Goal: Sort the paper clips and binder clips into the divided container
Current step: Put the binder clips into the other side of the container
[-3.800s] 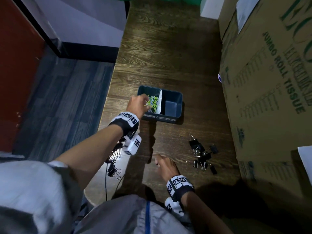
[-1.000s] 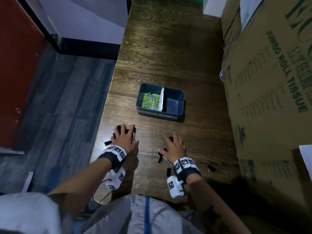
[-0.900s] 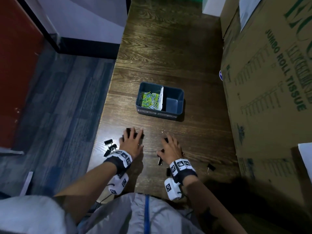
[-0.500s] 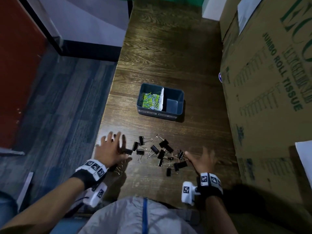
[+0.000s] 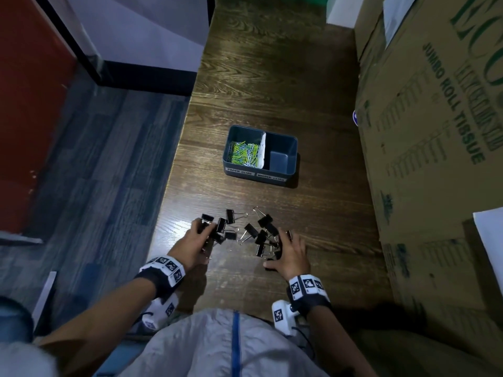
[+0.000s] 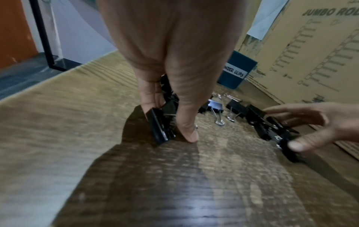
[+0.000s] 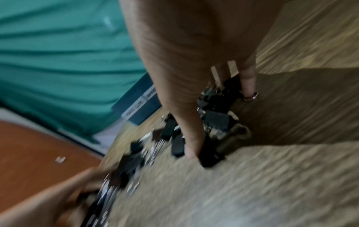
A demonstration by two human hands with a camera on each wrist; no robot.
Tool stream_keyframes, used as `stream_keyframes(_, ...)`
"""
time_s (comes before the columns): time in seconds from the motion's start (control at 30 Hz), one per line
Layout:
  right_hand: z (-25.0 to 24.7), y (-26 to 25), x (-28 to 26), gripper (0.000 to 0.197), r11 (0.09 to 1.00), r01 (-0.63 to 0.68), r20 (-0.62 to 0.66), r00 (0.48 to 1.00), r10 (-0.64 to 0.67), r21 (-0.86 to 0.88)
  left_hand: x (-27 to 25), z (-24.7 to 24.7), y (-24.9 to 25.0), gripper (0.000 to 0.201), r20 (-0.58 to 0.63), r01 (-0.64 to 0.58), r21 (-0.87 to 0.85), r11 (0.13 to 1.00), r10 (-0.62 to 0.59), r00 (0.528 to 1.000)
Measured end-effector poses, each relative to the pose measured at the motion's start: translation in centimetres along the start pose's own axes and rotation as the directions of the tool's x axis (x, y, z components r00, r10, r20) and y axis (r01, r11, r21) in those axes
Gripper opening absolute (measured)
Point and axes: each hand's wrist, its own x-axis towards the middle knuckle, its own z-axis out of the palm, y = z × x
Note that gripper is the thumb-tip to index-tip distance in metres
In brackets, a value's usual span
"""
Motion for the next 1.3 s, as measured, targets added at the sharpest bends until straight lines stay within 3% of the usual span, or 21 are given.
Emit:
stream_keyframes(0.13,0.8,-2.0,0.2,0.088,0.998,0.052,-0.06,0.997,-0.053,-0.018,0.8,0.5,3.0,0.1,-0.02,-0.036,-0.046,0.998,0.035,0.999)
stream_keyframes(0.23,1.0,-3.1,0.4,0.082,0.996,0.089,-0.104,0.991,-0.087,0.009,1.0,1.0,5.0,0.092,-0.014,-0.028,-0.035,0.999,0.028,1.0)
stream_keyframes(0.37,0.0,-3.6,0.7,0.083,0.986,0.136,-0.077,0.989,-0.129,0.099,1.2,1.4,5.5,0.107,-0.015,-0.067,-0.019,0.998,0.066,0.998)
stream_keyframes(0.53,-2.3,-1.8,1.4,0.104,0.993,0.079,-0.058,0.996,-0.074,0.091,1.6,0.3,4.7,0.097,-0.052,-0.14,0.038,0.989,0.142,0.988)
stream_keyframes(0.63,-3.0,0.0,2.0,0.128,0.998,0.06,0.101,0.993,-0.063,0.031,2.4,-0.5,4.3,0.106,-0.051,-0.095,0.144,0.985,0.103,0.993)
stream_keyframes(0.7,-3.1,0.3,2.5,0.143,0.991,0.111,0.201,0.975,-0.094,-0.075,3.1,-0.9,4.3,0.126,0.048,-0.111,0.256,0.96,0.102,0.994)
stream_keyframes(0.8,-3.1,-0.5,3.6,0.154,0.931,0.257,0.29,0.94,-0.179,-0.26,4.3,-1.3,4.7,0.145,0.221,-0.21,0.478,0.853,0.114,0.968)
stream_keyframes(0.93,-4.0,-2.2,5.7,0.161,0.878,0.352,0.301,0.918,-0.257,-0.325,6.6,-1.7,5.9,0.155,0.271,-0.249,0.579,0.776,0.105,0.957)
stream_keyframes(1.13,-4.8,-5.5,7.5,0.152,0.86,0.393,0.378,0.888,-0.262,-0.327,8.9,-2.6,8.3,0.155,0.289,-0.248,0.567,0.785,0.093,0.953)
stream_keyframes(1.3,-3.7,-5.9,7.2,0.12,0.889,0.382,0.243,0.914,-0.324,-0.252,9.1,-2.4,9.4,0.135,0.257,-0.179,0.37,0.912,0.085,0.963)
